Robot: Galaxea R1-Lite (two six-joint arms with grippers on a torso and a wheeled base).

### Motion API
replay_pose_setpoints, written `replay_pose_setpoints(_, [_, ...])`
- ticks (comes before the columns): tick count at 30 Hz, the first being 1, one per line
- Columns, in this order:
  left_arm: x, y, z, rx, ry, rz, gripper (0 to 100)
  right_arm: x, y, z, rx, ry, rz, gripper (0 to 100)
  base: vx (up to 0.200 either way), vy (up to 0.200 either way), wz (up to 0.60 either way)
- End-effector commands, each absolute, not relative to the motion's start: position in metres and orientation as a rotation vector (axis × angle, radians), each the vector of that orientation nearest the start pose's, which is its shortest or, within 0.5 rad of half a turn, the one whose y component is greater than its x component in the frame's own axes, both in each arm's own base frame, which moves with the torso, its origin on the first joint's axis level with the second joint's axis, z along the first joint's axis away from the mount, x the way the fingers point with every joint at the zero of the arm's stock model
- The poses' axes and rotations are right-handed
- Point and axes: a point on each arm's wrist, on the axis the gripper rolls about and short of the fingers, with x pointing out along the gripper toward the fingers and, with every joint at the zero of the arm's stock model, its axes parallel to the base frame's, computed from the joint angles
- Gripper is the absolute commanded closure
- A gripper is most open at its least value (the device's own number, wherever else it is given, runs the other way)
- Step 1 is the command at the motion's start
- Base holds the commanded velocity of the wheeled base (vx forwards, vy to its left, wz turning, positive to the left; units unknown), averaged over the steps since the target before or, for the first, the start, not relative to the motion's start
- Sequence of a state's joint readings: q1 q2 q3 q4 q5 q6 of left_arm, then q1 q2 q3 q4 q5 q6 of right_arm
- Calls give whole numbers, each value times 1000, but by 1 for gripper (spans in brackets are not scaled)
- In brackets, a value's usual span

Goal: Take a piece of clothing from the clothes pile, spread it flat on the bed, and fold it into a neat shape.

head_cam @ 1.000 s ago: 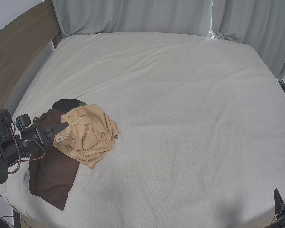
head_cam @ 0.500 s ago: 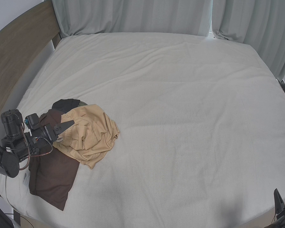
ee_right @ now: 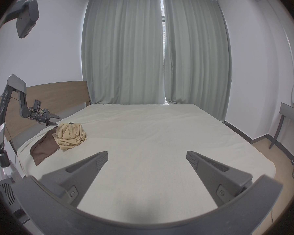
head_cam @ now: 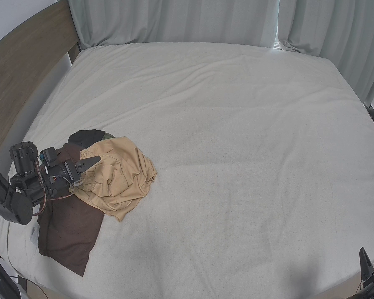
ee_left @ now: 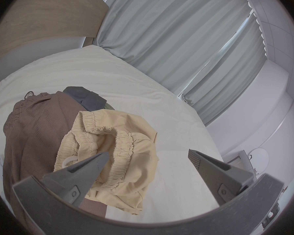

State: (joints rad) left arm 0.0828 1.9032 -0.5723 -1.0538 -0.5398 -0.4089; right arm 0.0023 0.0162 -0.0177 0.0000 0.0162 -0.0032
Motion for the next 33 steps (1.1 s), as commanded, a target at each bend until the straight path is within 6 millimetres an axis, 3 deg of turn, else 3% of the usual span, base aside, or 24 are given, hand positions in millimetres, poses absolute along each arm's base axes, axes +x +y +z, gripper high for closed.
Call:
replay_pose_setpoints(1, [315, 12, 98, -487, 371, -404, 0, -22, 0, 76, -5, 5, 20, 0, 0, 0, 0])
replay_pose_setpoints(11, [333, 7, 84, -504, 390, -418, 0, -23, 0, 76, -3, 3, 20, 0, 0, 0, 0])
replay_pose_setpoints(19, [341, 0, 84, -577, 304, -454, 0, -23, 0, 76, -3, 3, 20, 0, 0, 0, 0])
replay_pose_setpoints(33, [345, -1, 74, -580, 316, -452, 0, -23, 0, 76, -3, 3, 20, 0, 0, 0, 0])
